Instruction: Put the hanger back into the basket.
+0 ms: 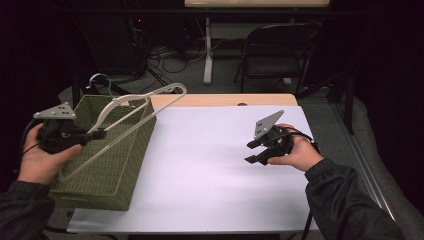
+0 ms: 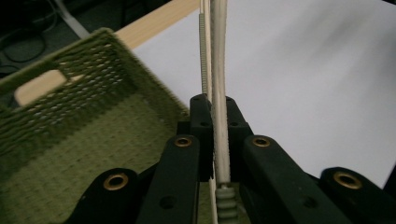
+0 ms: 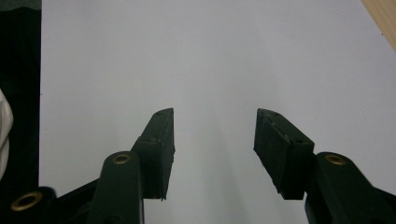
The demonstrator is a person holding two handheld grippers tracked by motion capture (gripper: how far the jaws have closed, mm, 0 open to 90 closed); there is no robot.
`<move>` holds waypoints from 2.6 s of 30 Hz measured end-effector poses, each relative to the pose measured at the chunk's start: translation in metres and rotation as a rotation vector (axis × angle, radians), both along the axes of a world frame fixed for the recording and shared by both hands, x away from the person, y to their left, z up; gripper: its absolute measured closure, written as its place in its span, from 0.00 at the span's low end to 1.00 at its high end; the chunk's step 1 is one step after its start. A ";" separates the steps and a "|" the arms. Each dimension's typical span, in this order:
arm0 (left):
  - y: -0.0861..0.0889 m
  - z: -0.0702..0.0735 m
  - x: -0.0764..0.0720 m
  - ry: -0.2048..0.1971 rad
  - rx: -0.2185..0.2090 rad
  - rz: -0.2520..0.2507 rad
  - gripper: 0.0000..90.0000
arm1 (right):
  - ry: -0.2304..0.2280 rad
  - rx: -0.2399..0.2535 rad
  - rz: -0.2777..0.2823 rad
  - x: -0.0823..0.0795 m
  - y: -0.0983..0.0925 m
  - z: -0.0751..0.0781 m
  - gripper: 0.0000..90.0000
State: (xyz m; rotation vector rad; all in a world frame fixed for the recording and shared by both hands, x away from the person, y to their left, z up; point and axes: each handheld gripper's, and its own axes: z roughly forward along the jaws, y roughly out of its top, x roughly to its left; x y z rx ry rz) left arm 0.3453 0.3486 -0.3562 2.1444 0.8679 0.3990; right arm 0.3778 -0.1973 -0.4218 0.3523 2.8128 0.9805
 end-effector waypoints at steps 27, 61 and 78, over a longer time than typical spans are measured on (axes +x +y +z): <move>0.106 -0.054 0.008 0.034 -0.007 0.147 0.97 | 0.013 -0.043 0.010 0.003 0.011 -0.011 0.53; 0.095 -0.120 0.028 0.218 0.154 0.168 0.96 | 0.015 -0.047 0.010 0.002 0.011 -0.018 0.54; 0.097 -0.108 0.022 0.128 0.173 0.248 0.70 | 0.016 -0.049 0.009 0.002 0.011 -0.019 0.54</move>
